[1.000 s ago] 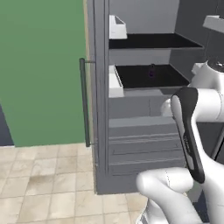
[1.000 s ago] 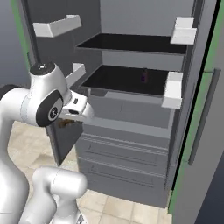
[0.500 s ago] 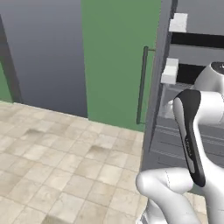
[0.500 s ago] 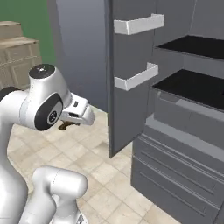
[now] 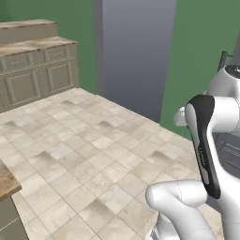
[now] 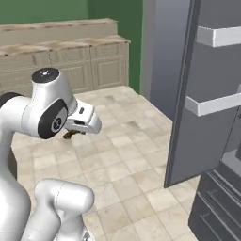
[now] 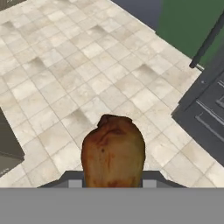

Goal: Pick chicken drumstick from the fridge and place it on the plate on the counter.

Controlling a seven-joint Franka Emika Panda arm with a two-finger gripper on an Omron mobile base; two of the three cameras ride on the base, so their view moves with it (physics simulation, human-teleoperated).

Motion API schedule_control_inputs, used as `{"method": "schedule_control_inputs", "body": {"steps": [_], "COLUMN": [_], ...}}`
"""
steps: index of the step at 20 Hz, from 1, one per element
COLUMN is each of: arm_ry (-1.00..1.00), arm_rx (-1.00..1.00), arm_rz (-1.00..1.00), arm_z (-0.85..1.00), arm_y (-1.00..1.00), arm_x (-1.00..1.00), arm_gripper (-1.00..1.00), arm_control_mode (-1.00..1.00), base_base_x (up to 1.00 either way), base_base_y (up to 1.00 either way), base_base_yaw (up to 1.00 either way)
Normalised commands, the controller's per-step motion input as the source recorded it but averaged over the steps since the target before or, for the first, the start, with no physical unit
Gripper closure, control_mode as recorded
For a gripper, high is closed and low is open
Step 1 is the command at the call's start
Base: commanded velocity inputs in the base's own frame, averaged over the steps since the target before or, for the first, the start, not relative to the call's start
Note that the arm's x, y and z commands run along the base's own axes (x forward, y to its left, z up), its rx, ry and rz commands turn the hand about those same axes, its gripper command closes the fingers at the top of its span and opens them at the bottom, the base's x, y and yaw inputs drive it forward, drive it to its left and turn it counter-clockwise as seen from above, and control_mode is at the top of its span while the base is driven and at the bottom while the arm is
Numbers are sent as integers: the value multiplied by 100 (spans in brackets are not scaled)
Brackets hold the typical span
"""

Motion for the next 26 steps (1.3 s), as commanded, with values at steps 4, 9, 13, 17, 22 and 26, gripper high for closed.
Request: {"method": "schedule_control_inputs", "body": {"steps": [4, 9, 13, 17, 22, 26], "arm_ry": [0, 0, 0, 0, 0, 0], "arm_rx": [0, 0, 0, 0, 0, 0], "arm_rz": [0, 0, 0, 0, 0, 0], "arm_z": [0, 0, 0, 0, 0, 0], "arm_y": [0, 0, 0, 0, 0, 0], "arm_x": [0, 0, 0, 0, 0, 0], "arm_gripper": [100, 100, 100, 100, 100, 100], "arm_control_mode": [100, 100, 100, 100, 100, 100], "base_base_x": [0, -12, -27, -38, -21, 0], "base_base_y": [22, 73, 100, 100, 100, 100], "base_base_yaw": [53, 54, 51, 44, 33, 11]}}
